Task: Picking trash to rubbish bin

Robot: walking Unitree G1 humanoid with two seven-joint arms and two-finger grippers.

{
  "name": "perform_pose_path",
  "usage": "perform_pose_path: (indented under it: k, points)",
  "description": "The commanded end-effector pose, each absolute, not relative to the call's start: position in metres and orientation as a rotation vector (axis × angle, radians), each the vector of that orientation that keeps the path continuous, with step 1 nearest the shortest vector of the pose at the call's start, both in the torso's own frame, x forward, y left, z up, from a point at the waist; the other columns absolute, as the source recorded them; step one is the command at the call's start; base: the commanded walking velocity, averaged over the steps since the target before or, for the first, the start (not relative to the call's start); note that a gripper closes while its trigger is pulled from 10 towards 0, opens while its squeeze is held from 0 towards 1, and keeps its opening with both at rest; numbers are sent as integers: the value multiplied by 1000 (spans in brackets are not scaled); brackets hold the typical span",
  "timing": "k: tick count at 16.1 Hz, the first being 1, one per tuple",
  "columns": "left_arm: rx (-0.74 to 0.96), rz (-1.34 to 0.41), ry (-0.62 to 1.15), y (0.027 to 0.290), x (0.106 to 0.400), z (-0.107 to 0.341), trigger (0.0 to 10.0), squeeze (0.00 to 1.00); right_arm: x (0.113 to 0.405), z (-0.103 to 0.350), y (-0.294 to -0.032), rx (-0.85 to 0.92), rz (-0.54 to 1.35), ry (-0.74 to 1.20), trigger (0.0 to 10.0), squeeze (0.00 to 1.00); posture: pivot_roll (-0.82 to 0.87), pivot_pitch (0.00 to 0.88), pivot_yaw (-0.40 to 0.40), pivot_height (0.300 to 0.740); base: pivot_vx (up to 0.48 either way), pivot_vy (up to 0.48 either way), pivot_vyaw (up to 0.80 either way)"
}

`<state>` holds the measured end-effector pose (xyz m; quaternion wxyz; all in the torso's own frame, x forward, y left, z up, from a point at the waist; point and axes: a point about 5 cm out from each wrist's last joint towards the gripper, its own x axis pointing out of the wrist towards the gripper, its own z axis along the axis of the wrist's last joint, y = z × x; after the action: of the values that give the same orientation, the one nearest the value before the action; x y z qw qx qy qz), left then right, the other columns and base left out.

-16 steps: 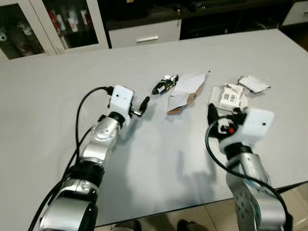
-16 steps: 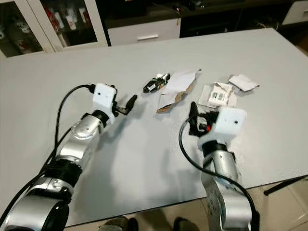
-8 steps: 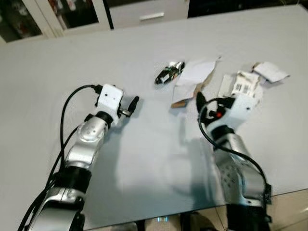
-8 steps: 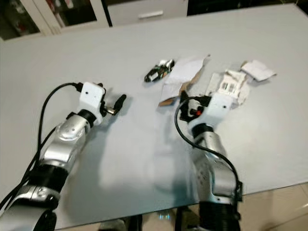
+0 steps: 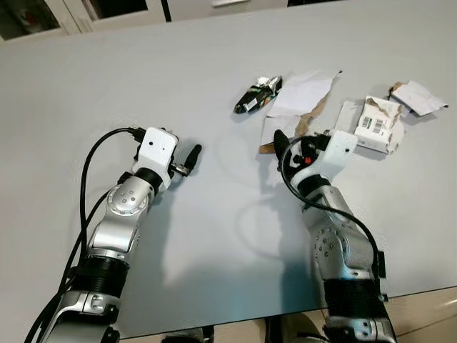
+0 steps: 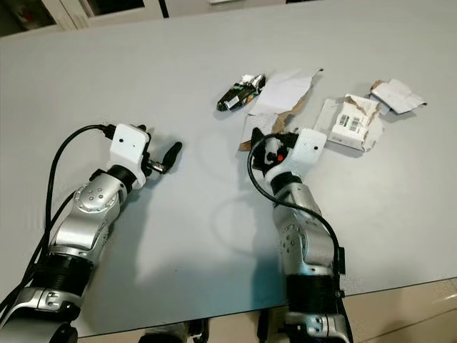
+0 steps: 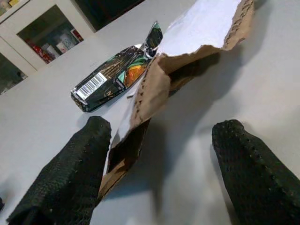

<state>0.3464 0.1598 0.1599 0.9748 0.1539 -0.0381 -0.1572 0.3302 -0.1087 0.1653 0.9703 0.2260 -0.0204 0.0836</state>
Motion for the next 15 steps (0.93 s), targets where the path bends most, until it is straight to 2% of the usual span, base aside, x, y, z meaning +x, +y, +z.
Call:
perform_pose_path:
  k: [1, 13, 14, 15]
  points:
    - [314, -299, -43, 166, 342, 154, 10000, 0, 332, 161, -107, 478, 174, -29, 10000, 0, 292, 308, 52, 740, 0, 0, 0]
    - [325, -295, -17, 168, 334, 151, 10000, 0, 364, 164, -109, 527, 249, -56, 10000, 0, 317, 312, 51, 740, 0, 0, 0]
    - [325, -295, -15, 168, 333, 151, 10000, 0, 366, 164, -106, 533, 259, -54, 8392, 0, 317, 312, 51, 740, 0, 0, 0]
    - [325, -296, -13, 168, 333, 151, 10000, 0, 369, 164, -104, 540, 269, -52, 3333, 0, 318, 312, 51, 740, 0, 0, 0]
